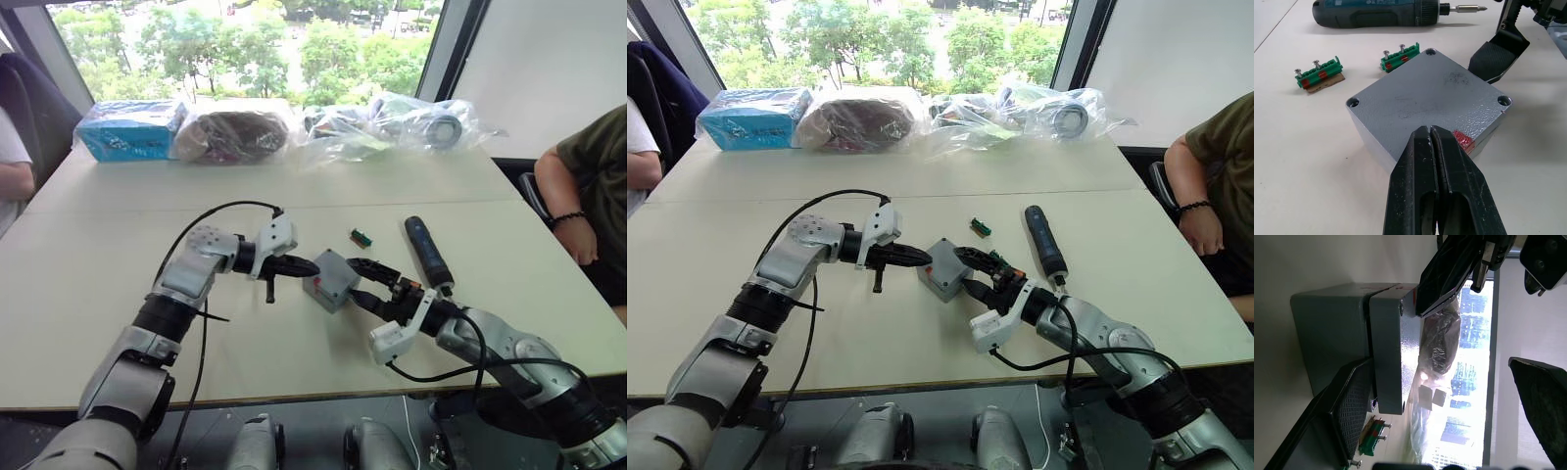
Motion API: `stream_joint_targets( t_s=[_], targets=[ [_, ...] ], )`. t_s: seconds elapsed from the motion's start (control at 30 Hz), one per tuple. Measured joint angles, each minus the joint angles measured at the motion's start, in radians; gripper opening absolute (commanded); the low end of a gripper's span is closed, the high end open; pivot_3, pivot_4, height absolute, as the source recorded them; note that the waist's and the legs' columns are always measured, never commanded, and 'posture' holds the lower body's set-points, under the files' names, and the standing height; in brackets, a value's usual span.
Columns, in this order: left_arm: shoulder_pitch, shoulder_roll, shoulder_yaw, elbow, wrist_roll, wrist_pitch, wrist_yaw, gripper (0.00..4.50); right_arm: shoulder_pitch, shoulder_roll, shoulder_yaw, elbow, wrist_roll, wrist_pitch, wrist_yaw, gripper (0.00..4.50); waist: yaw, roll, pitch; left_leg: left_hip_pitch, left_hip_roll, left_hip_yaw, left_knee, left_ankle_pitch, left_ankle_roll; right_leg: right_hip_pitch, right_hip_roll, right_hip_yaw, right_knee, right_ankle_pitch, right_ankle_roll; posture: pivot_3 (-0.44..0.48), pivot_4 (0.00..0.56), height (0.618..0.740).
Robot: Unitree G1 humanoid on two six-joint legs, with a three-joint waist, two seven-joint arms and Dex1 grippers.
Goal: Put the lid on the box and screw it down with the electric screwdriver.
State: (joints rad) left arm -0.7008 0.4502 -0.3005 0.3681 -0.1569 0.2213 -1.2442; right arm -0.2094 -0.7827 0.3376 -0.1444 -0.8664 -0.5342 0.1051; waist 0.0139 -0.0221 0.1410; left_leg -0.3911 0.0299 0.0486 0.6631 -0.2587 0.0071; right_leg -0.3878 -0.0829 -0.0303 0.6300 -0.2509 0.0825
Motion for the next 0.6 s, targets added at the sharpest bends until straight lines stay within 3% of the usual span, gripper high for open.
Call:
stream_joint_targets(
  t_s=[0.27,0.47,0.6],
  targets=[
    [0.001,0.001,0.0,0.004,0.01,-0.005,0.007,0.0,0.022,-0.027,-0.002,0.014,0.079,-0.092,0.06,4.47,-0.002,0.001,-0.001,0.0,0.001,0.0,0.0,0.0,0.0,-0.001,0.001,0.0,0.0,0.0,0.0,0.0,0.15,0.74],
    [0.017,0.004,0.013,-0.031,-0.004,0.02,-0.002,0.0,0.056,-0.022,-0.047,-0.008,0.32,-0.031,0.211,4.47,-0.003,0.001,-0.001,0.0,0.001,0.0,-0.001,0.0,0.0,-0.001,0.0,0.0,0.0,0.0,0.0,0.0,0.15,0.74],
    [0.041,0.013,0.044,-0.075,-0.05,0.061,-0.03,0.0,0.107,-0.021,-0.059,-0.076,0.554,0.137,0.396,3.46,-0.002,0.002,0.002,-0.003,0.002,0.0,-0.002,0.0,0.0,-0.005,0.0,0.0,0.0,0.0,0.0,0.0,0.15,0.74]
  ],
)
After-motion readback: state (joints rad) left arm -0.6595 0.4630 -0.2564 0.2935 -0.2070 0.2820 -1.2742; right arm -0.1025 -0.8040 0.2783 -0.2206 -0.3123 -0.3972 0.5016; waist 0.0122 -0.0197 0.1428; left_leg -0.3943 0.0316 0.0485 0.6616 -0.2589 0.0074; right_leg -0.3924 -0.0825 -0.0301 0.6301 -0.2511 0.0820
